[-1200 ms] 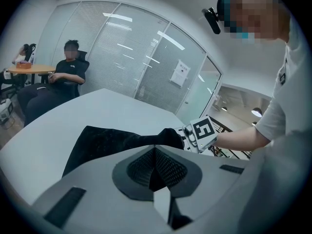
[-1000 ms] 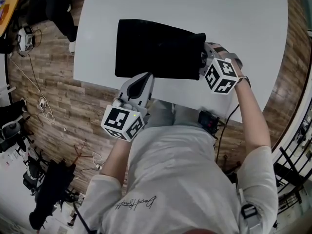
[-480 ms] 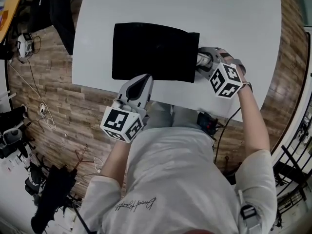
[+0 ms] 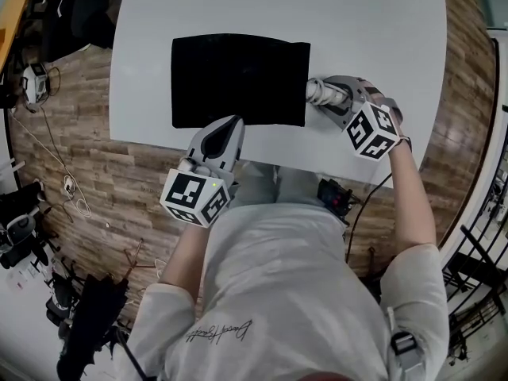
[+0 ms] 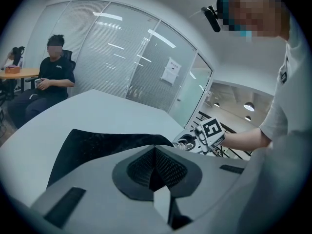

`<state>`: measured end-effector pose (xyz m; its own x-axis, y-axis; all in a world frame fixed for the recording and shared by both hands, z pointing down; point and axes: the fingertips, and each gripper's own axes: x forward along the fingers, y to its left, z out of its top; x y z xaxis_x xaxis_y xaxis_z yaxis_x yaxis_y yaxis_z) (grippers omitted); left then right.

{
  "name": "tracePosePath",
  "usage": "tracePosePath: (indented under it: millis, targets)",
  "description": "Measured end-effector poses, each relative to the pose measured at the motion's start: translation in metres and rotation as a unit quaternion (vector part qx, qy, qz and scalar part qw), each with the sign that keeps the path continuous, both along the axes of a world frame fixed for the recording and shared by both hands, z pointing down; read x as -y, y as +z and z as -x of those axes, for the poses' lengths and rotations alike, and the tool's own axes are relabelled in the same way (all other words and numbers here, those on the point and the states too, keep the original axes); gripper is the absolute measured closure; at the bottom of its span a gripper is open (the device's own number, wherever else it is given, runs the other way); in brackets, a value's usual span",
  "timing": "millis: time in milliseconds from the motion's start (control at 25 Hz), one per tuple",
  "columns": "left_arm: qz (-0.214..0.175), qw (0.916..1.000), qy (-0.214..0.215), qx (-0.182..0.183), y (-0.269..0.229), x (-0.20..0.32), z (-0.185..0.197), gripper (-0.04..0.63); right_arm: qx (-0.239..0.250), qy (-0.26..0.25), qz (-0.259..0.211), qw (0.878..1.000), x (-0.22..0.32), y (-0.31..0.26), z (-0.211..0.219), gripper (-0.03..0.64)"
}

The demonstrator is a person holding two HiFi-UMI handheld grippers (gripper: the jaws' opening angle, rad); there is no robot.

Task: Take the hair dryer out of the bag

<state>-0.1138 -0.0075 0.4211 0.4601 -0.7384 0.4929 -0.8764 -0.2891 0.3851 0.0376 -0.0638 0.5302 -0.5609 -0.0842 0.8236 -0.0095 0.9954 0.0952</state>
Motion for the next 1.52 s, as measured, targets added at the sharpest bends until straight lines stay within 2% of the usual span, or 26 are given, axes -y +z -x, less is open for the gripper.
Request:
tracePosePath:
  millis: [520, 760, 1240, 1520]
  targets:
    - [0.0, 0.9998, 0.019, -0.001, 0.0, 0.008, -0.007, 0.583, 0.0, 0.049, 0.009, 0.999, -0.002, -0.001, -0.026, 0.403]
    - [-0.006, 0.9994, 0.033, -0.003, -0.023, 0.02, -0.034, 0.583, 0.0, 0.073, 0.007, 0.997, -0.002, -0.025, -0.062, 0.403]
    - [-0.007, 0.9984, 0.056, -0.005, -0.004, 0.036, -0.024, 0.583, 0.0, 0.132, 0.009, 0.991, -0.004, -0.007, -0.071, 0.403]
    - [-0.009, 0.9976, 0.068, -0.008, 0.0, 0.035, -0.021, 0.583, 0.006, 0.184, 0.008, 0.983, 0.001, -0.003, -0.081, 0.403]
